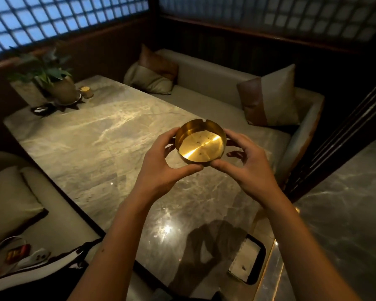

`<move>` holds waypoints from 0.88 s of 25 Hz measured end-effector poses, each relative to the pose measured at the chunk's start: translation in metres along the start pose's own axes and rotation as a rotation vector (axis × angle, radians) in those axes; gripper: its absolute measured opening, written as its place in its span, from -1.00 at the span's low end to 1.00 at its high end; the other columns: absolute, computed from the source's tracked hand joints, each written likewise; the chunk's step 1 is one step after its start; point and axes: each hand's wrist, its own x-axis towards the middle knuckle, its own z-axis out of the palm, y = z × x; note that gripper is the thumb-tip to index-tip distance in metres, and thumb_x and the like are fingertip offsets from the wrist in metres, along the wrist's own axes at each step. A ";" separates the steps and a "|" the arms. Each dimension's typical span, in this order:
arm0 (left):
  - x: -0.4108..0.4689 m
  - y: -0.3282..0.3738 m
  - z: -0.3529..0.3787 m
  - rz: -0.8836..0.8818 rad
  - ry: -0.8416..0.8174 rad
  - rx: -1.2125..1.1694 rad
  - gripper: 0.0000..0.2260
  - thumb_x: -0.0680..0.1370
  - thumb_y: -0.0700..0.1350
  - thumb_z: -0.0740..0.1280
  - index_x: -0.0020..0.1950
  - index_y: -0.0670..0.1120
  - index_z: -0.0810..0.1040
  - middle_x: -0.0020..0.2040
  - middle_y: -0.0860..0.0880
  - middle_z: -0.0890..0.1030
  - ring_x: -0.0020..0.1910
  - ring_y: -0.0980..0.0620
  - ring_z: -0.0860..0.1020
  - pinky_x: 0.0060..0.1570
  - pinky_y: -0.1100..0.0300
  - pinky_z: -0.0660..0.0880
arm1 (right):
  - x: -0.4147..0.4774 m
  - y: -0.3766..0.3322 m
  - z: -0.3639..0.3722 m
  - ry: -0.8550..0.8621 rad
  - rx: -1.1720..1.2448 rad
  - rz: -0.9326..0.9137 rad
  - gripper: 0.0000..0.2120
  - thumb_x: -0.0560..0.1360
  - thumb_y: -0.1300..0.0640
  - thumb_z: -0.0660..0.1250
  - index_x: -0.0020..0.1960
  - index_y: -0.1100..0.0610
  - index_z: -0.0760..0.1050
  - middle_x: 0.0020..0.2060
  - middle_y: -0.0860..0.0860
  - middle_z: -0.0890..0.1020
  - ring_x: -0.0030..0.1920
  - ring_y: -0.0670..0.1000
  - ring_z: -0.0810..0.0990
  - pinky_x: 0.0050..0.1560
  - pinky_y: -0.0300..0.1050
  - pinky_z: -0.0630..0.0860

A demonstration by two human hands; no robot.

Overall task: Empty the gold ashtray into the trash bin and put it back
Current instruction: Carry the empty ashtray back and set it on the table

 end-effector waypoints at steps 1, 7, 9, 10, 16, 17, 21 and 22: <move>0.004 -0.002 -0.004 -0.008 0.013 0.011 -0.17 0.27 0.00 0.62 0.48 -0.01 0.35 0.39 0.02 0.48 0.33 0.13 0.47 0.25 0.44 0.41 | 0.007 0.000 0.003 -0.013 0.001 -0.004 -0.33 0.32 -0.06 0.52 0.36 -0.18 0.34 0.21 -0.22 0.50 0.19 -0.25 0.49 0.10 -0.30 0.50; 0.031 -0.027 -0.041 -0.015 0.084 0.002 -0.16 0.21 0.15 0.55 0.46 0.04 0.38 0.37 0.11 0.48 0.26 0.30 0.47 0.23 0.50 0.41 | 0.056 0.000 0.043 -0.052 0.016 -0.012 -0.34 0.34 0.03 0.54 0.36 -0.19 0.34 0.20 -0.24 0.50 0.17 -0.29 0.49 0.07 -0.41 0.50; 0.051 -0.045 -0.057 0.001 0.076 -0.013 -0.16 0.21 0.15 0.55 0.45 0.02 0.39 0.38 0.09 0.48 0.31 0.19 0.48 0.29 0.34 0.45 | 0.075 0.001 0.064 -0.021 0.012 0.012 -0.34 0.33 0.02 0.54 0.35 -0.20 0.34 0.20 -0.24 0.51 0.18 -0.28 0.50 0.07 -0.40 0.50; 0.066 -0.057 -0.065 0.014 0.056 -0.019 -0.16 0.21 0.15 0.55 0.45 0.03 0.39 0.36 0.11 0.49 0.31 0.20 0.48 0.29 0.34 0.46 | 0.086 0.003 0.076 0.009 0.009 0.033 -0.34 0.33 0.01 0.53 0.35 -0.20 0.33 0.20 -0.26 0.51 0.18 -0.27 0.50 0.08 -0.39 0.50; 0.162 -0.124 -0.104 0.122 -0.196 -0.076 -0.22 0.23 0.18 0.55 0.39 0.23 0.32 0.23 0.41 0.39 0.20 0.57 0.38 0.12 0.64 0.34 | 0.136 0.014 0.143 0.250 -0.070 0.161 -0.30 0.30 -0.13 0.48 0.39 -0.18 0.34 0.24 -0.28 0.49 0.24 -0.29 0.47 0.19 -0.37 0.46; 0.171 -0.130 -0.110 0.131 -0.222 -0.079 -0.22 0.24 0.15 0.58 0.39 0.21 0.33 0.24 0.38 0.41 0.21 0.54 0.39 0.13 0.61 0.35 | 0.141 0.012 0.151 0.265 -0.070 0.182 -0.30 0.30 -0.13 0.48 0.40 -0.15 0.35 0.27 -0.23 0.50 0.26 -0.26 0.47 0.22 -0.31 0.47; 0.191 -0.144 -0.125 0.152 -0.293 -0.130 -0.22 0.26 0.06 0.61 0.42 0.15 0.36 0.27 0.28 0.46 0.27 0.37 0.44 0.23 0.47 0.42 | 0.153 0.001 0.169 0.335 -0.118 0.226 -0.27 0.30 -0.12 0.48 0.42 -0.07 0.36 0.31 -0.13 0.50 0.28 -0.19 0.48 0.27 -0.18 0.49; 0.194 -0.145 -0.126 0.161 -0.303 -0.137 -0.22 0.26 0.07 0.61 0.42 0.15 0.37 0.27 0.29 0.47 0.27 0.36 0.45 0.24 0.44 0.42 | 0.155 0.000 0.170 0.340 -0.125 0.231 -0.26 0.29 -0.12 0.48 0.43 -0.05 0.36 0.31 -0.12 0.50 0.28 -0.17 0.49 0.28 -0.16 0.50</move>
